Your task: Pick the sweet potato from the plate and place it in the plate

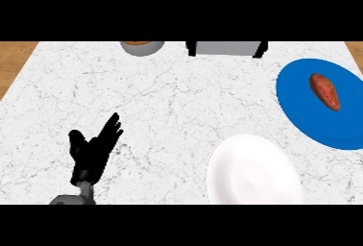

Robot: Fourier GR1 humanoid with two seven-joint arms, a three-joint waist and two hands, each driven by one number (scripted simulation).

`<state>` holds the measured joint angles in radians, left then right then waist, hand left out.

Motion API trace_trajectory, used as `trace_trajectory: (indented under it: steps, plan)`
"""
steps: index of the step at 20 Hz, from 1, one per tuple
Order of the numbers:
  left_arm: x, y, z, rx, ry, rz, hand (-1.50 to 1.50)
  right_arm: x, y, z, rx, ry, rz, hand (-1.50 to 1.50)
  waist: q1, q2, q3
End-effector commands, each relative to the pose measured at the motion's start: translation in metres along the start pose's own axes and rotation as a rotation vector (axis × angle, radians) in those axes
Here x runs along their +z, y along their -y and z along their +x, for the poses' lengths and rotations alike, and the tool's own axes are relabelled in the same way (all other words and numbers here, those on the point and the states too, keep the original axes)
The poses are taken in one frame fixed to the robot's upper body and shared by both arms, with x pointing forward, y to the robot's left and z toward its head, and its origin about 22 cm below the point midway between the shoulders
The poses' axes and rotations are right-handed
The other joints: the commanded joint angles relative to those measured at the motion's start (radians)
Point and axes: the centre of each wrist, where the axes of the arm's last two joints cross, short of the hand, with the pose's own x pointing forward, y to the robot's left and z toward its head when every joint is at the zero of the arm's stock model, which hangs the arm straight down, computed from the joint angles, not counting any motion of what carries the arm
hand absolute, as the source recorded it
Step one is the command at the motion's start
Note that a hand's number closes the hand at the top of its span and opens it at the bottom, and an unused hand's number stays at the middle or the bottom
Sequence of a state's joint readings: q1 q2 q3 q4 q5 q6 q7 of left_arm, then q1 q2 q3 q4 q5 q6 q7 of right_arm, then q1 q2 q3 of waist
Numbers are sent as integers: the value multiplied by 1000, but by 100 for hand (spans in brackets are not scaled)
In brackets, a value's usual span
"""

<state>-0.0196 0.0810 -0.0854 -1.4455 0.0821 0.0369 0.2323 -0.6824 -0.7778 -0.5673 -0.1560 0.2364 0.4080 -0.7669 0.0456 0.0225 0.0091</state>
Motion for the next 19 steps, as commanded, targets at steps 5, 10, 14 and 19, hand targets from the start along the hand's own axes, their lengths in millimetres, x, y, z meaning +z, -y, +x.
trace_trajectory:
  steps: [5,10,14,19]
  plan:
    - [0,-5,-8,19,-18,15,0,41,35,-9,-20,34,163,-150,-14,-3,-1]
    - [3,0,-9,16,-30,15,0,62,63,0,52,13,195,-150,-23,-7,-1]
    - [-1,-13,-8,-3,-26,11,0,74,63,-8,85,15,191,-150,-25,-6,-1]
    - [11,1,-22,5,-41,31,0,87,60,-19,104,1,196,-150,-23,-11,-1]
